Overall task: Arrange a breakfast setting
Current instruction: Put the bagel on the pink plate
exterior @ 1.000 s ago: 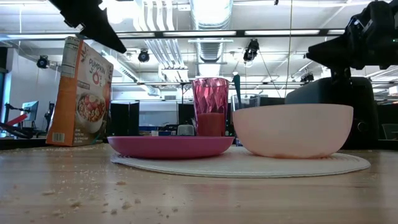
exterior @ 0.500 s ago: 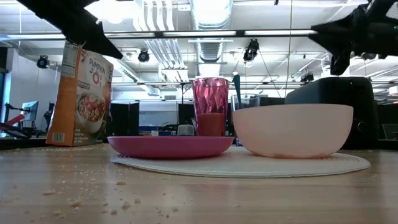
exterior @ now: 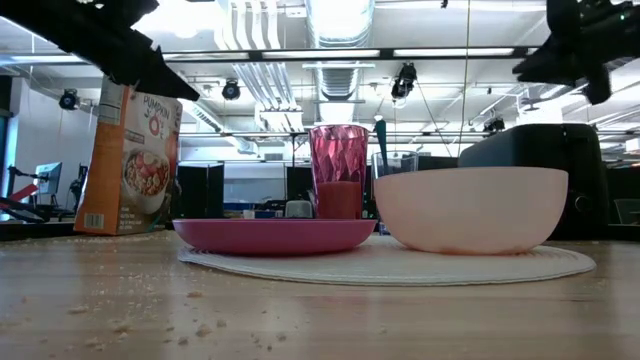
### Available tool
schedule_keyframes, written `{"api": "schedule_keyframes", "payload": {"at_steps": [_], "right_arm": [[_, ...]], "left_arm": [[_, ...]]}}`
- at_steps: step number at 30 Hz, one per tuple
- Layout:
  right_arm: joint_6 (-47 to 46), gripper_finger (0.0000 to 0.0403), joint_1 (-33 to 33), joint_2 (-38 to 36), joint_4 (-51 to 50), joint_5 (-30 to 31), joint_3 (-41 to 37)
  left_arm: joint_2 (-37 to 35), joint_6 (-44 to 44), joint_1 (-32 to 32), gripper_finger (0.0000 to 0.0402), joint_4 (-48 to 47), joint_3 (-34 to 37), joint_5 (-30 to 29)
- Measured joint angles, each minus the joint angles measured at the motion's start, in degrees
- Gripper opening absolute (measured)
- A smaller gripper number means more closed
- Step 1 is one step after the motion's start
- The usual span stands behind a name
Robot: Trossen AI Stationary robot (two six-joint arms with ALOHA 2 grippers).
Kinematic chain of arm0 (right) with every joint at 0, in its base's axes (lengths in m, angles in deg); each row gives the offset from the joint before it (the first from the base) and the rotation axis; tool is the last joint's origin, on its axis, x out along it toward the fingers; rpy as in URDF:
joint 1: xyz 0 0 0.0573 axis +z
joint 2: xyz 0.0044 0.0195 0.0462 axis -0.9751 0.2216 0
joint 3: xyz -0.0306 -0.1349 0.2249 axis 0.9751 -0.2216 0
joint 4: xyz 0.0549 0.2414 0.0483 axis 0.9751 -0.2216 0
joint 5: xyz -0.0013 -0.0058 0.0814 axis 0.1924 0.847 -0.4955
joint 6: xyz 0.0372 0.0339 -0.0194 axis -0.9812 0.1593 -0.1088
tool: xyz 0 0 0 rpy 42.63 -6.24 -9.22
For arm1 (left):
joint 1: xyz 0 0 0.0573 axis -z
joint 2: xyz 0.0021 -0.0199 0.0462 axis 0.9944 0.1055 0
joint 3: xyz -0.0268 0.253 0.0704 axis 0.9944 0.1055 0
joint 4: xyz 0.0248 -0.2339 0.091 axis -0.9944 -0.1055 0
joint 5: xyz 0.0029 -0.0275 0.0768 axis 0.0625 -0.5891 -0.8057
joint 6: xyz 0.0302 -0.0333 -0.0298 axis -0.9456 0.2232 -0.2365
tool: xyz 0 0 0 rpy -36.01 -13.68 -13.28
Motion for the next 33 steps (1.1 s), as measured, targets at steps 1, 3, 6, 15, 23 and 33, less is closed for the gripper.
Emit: {"api": "schedule_keyframes", "payload": {"at_steps": [1,3,6,15,23,33], "right_arm": [[-2.8,0.0073,0.0,1.4,-4.0,1.4,2.0],[-7.7,0.0073,0.0,4.2,-10.6,2.0,5.6],[-12.6,0.0079,0.0,8.5,-16.6,1.4,10.3],[-20.8,0.0146,-0.8,19.7,-28.5,4.3,23.4],[-36.0,0.0164,-3.8,26.7,-48.6,2.0,33.4],[-30.4,0.0153,-7.4,34.1,-48.8,0.0,39.2]], "left_arm": [[-0.1,-0.4,0.0,0.0306,1.1,0.6,0.0],[-0.2,-1.7,0.0,0.0306,3.6,1.5,0.0],[0.1,-2.9,-0.5,0.0306,5.6,2.1,0.0],[0.6,-3.1,-1.1,0.0306,6.1,2.1,0.0],[0.4,-3.3,-1.1,0.0306,5.2,2.5,0.0],[0.4,-3.3,-1.1,0.0306,6.2,3.5,1.5]]}}
